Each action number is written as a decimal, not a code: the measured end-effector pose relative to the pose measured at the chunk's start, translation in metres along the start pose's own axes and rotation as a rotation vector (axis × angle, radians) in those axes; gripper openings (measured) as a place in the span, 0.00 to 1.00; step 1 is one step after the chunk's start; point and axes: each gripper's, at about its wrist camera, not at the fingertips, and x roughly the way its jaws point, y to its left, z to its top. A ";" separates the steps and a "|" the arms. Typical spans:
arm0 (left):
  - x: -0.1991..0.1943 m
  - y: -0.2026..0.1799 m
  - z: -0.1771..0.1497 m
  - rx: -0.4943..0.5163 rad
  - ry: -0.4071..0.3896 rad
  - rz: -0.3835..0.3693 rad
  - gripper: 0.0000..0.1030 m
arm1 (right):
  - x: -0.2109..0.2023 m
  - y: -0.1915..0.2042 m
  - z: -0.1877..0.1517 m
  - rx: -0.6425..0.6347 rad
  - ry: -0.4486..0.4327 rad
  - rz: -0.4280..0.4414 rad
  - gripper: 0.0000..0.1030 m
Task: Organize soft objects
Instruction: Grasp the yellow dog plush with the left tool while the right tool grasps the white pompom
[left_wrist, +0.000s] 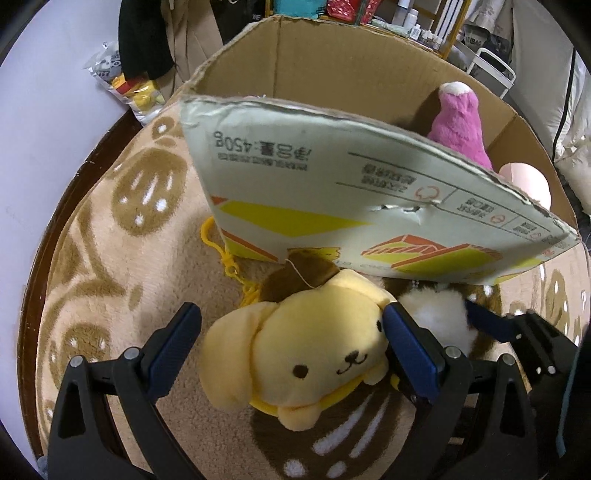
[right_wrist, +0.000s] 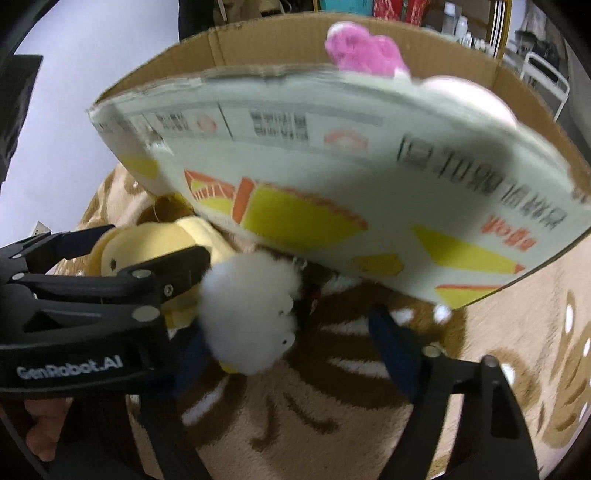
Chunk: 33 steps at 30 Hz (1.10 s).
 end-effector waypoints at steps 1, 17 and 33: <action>0.000 -0.001 0.000 0.006 0.000 0.001 0.94 | 0.001 0.000 0.000 0.001 0.007 0.003 0.68; 0.021 0.004 0.001 0.014 0.054 0.013 0.94 | -0.001 0.001 -0.005 -0.008 0.013 0.006 0.43; 0.022 0.001 -0.005 0.008 0.034 -0.015 0.81 | -0.003 0.008 -0.003 -0.037 -0.004 -0.026 0.41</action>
